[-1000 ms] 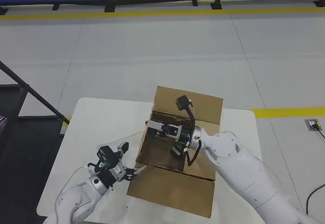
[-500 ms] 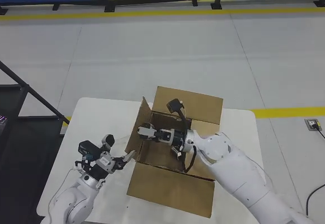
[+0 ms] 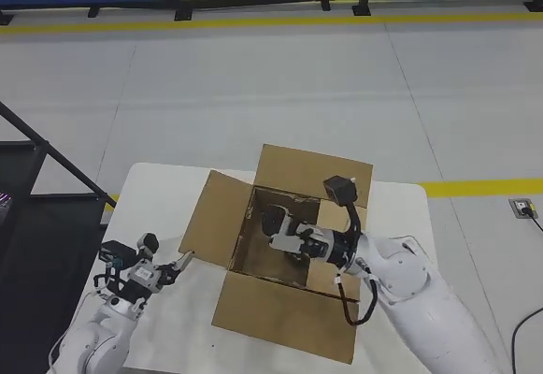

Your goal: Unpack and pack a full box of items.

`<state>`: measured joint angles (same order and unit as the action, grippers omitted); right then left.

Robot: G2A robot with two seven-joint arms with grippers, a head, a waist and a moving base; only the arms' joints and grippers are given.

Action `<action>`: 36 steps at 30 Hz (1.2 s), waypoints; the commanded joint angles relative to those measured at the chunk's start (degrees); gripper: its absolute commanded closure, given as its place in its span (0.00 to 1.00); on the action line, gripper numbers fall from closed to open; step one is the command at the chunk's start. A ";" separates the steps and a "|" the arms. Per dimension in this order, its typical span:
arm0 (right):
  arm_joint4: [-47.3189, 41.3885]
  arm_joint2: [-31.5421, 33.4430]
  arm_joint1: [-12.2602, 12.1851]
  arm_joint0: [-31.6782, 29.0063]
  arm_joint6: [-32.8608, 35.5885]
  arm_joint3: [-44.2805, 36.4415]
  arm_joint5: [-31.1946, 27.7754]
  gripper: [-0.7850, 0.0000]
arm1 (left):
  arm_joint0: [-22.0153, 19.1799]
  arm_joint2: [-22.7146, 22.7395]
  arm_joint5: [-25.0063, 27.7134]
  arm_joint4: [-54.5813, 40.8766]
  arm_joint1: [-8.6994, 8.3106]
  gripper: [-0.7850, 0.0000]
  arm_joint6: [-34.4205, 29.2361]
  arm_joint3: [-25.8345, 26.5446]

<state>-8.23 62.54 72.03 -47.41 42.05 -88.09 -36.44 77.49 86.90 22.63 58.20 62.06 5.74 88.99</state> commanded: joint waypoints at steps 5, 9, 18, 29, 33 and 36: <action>4.29 7.13 -1.86 -10.05 -0.61 -11.31 -0.06 0.00 | -4.39 -1.76 0.01 0.80 0.21 0.00 -4.30 -7.35; 4.49 9.83 -2.61 -14.82 -0.38 -15.69 -0.57 0.00 | -6.19 -3.06 0.07 1.25 0.46 0.00 -4.17 -9.96; 4.93 10.70 -2.81 -15.82 -0.42 -16.32 -0.18 0.00 | -3.33 0.19 1.70 0.76 0.05 0.00 -1.51 -3.79; -2.00 12.92 -3.59 -17.97 1.35 -15.27 -6.83 0.00 | 2.26 5.35 -2.05 4.90 -0.40 0.00 0.53 15.83; -1.42 16.85 -4.13 -21.05 -0.70 -14.81 -9.76 0.00 | 2.05 3.77 2.24 1.34 -0.40 0.00 -2.81 22.87; -0.45 20.01 -4.51 -24.49 -2.79 -15.07 -12.68 0.00 | -0.69 -0.75 6.39 -3.33 -0.26 0.00 -8.59 24.81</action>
<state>-9.00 81.37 67.65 -70.58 39.98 -103.01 -48.04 78.12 88.29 27.36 56.98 61.73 -0.16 113.49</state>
